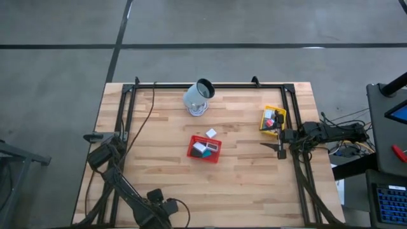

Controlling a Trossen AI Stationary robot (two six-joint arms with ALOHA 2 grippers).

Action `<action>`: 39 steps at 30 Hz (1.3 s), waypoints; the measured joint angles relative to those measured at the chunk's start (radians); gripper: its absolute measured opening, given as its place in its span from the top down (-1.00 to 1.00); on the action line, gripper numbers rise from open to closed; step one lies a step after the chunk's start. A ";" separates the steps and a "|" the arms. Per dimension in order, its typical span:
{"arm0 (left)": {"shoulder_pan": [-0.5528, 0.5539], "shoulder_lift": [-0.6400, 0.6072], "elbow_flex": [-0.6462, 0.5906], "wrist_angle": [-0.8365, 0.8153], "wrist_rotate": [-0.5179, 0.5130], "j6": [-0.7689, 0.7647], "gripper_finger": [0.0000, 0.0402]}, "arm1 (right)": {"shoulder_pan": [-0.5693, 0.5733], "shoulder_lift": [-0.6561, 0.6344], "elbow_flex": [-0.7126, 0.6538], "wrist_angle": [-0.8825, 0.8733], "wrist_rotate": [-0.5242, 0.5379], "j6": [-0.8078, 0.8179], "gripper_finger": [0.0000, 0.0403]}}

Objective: Pick & Place Office items
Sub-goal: Put the blue digital clock into the red basket

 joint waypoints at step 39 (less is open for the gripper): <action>-0.056 -0.008 -0.069 0.114 -0.285 0.133 0.27 | 0.000 0.000 0.000 -0.009 0.002 0.008 -0.33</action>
